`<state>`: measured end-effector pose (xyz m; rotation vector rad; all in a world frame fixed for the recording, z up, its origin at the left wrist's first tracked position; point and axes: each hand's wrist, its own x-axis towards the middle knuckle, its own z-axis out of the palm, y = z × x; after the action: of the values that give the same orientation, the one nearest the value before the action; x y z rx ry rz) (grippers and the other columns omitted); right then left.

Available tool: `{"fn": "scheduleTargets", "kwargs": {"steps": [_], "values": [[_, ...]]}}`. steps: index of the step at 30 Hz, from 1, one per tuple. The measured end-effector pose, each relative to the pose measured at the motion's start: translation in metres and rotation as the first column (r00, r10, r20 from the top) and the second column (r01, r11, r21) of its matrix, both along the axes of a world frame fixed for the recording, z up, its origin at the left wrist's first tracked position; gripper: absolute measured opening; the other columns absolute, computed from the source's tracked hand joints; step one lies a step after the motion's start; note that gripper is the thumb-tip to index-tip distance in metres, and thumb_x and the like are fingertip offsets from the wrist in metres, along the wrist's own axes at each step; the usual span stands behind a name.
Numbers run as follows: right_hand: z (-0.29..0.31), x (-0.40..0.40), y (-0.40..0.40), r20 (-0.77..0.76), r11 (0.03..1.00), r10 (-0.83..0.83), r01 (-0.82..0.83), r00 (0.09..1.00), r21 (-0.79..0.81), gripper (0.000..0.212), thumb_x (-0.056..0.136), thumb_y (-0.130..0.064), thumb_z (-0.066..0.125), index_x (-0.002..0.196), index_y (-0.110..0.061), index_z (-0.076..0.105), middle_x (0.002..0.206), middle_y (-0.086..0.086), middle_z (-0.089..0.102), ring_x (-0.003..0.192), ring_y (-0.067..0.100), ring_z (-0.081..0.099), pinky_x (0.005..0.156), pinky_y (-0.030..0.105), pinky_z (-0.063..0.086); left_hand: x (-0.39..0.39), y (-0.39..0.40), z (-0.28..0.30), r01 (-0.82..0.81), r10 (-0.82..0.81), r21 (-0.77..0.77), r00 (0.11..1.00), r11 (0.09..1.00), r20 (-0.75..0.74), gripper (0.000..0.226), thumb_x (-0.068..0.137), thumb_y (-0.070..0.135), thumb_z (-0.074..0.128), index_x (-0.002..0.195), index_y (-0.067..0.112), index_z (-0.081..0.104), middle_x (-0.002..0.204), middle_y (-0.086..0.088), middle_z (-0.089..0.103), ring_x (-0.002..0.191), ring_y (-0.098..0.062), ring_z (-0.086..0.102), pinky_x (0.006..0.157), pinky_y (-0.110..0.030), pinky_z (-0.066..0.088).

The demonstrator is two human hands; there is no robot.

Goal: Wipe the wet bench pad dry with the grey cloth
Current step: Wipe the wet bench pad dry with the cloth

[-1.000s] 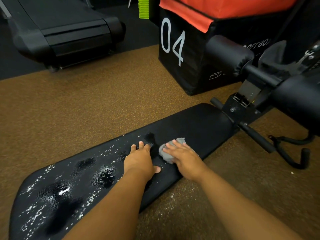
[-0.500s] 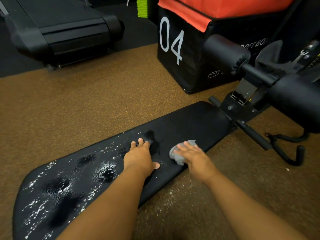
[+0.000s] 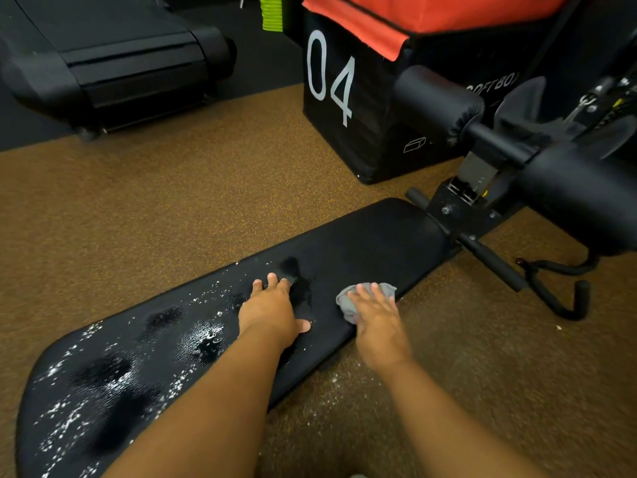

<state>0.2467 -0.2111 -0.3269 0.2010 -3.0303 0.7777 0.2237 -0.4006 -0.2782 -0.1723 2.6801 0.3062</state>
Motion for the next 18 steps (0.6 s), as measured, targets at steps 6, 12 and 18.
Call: {"fn": "scheduleTargets", "kwargs": {"steps": [6,12,18], "values": [[-0.021,0.03,0.029,-0.105,0.939,0.343,-0.345,0.933,0.003,0.069,0.08,0.007,0.053,0.139,-0.025,0.04,0.146,-0.008,0.039,0.142,0.013,0.023,0.117,0.037,0.012,0.001,-0.001,-0.001,0.0,0.0,0.005,1.0,1.0,-0.012,0.093,0.077,0.052,0.069,0.148,0.022,0.018,0.16,0.002,0.004,0.146,-0.024,0.004,0.106,-0.046,0.036],[-0.009,-0.005,0.012,0.216,0.787,-0.439,0.489,0.872,-0.376,0.048,0.101,-0.013,0.036,0.147,-0.019,0.026,0.157,-0.005,0.012,0.144,0.018,0.016,0.109,0.017,0.007,0.0,0.001,0.001,0.005,-0.005,-0.016,1.0,1.0,-0.007,0.093,0.077,0.052,0.069,0.148,0.021,0.018,0.16,0.001,0.004,0.146,-0.025,0.005,0.105,-0.046,0.037],[0.008,0.019,-0.04,0.545,0.215,-0.555,0.742,0.628,-0.635,0.042,0.101,-0.025,0.038,0.143,-0.025,0.038,0.137,0.008,0.05,0.123,0.025,0.048,0.101,0.031,0.033,-0.001,0.003,0.001,-0.003,0.002,-0.019,1.0,1.0,-0.016,0.089,0.076,0.051,0.071,0.145,0.02,0.024,0.159,0.0,0.007,0.146,-0.027,0.007,0.104,-0.047,0.038]]}}
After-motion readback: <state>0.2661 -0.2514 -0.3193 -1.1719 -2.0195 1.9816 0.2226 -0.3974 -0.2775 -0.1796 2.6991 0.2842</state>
